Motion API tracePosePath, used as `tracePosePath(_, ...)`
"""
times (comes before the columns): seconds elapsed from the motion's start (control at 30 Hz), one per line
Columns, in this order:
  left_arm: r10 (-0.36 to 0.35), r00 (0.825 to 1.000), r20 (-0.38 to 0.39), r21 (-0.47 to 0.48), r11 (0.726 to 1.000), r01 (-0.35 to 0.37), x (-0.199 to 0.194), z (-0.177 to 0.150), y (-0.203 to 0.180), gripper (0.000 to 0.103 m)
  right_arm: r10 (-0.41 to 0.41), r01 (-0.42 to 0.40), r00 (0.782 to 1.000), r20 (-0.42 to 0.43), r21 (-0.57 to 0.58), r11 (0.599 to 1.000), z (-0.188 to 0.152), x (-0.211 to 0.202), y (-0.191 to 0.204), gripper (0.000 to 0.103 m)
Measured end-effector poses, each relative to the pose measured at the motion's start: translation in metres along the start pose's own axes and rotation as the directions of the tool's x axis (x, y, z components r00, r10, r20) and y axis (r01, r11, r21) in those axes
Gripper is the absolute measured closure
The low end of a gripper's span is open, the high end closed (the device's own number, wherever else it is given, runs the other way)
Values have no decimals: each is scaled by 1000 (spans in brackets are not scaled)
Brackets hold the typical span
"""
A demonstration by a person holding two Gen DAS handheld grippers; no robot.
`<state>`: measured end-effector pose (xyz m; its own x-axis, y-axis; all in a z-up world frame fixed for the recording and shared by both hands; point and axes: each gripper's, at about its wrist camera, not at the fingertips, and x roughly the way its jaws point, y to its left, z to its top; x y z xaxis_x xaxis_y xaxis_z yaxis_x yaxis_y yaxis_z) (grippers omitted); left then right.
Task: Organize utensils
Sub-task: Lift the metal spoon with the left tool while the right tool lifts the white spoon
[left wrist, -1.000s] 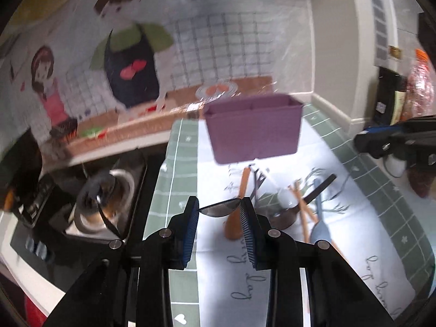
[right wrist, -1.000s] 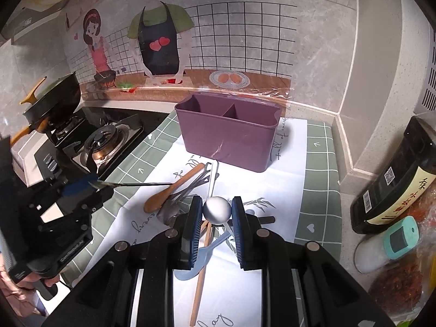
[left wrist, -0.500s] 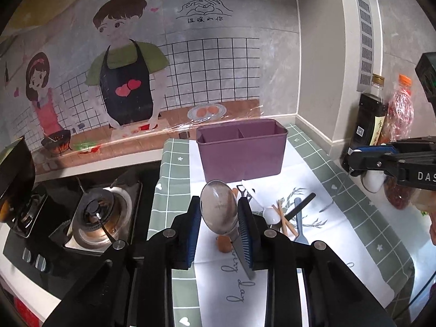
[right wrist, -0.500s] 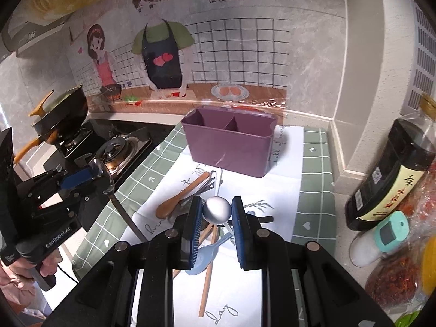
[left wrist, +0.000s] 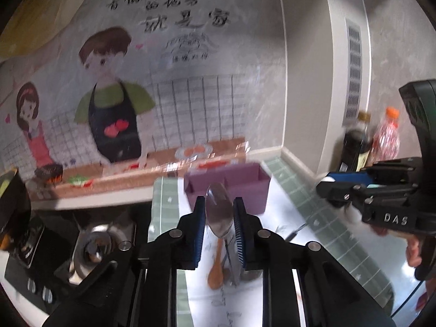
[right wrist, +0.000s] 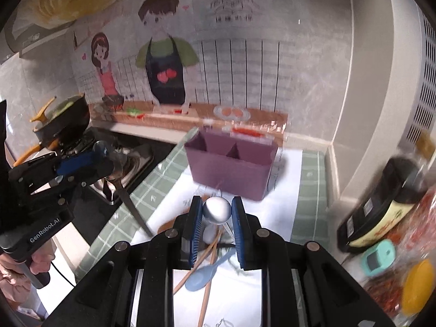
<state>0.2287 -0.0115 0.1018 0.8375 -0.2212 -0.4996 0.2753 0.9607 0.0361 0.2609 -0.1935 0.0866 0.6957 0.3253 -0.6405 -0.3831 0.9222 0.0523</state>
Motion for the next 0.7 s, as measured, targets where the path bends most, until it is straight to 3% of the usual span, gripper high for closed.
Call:
tracePosePath(0.2,-99,994,44,-40,994,101,1,66,12,86,49,-51,995,84,17,999,57,-31,-11,83)
tracePosePath(0.3,-89,993,79,-4,996,89,6,91,12,86,41,-43,990,137,10,999,90,-43,-16,83)
tracePosePath(0.37,-96,993,62,-3,995,96,18,98,17,86,9,-10,988,157,4,1000,103,-44,-14,83)
tracePosePath(0.53,-144,986,-79,12,989,146,64,56,19,85,5,-8,991,132,22,1000,101,-32,-20,83)
tracePosePath(0.63,-155,965,-212,-19,988,154,102,8,19,84,-4,2,997,74,28,1000,80,-12,-25,83)
tracePosePath(0.7,-172,938,-302,-87,984,153,127,-29,22,79,-20,19,999,37,29,999,65,2,-27,83)
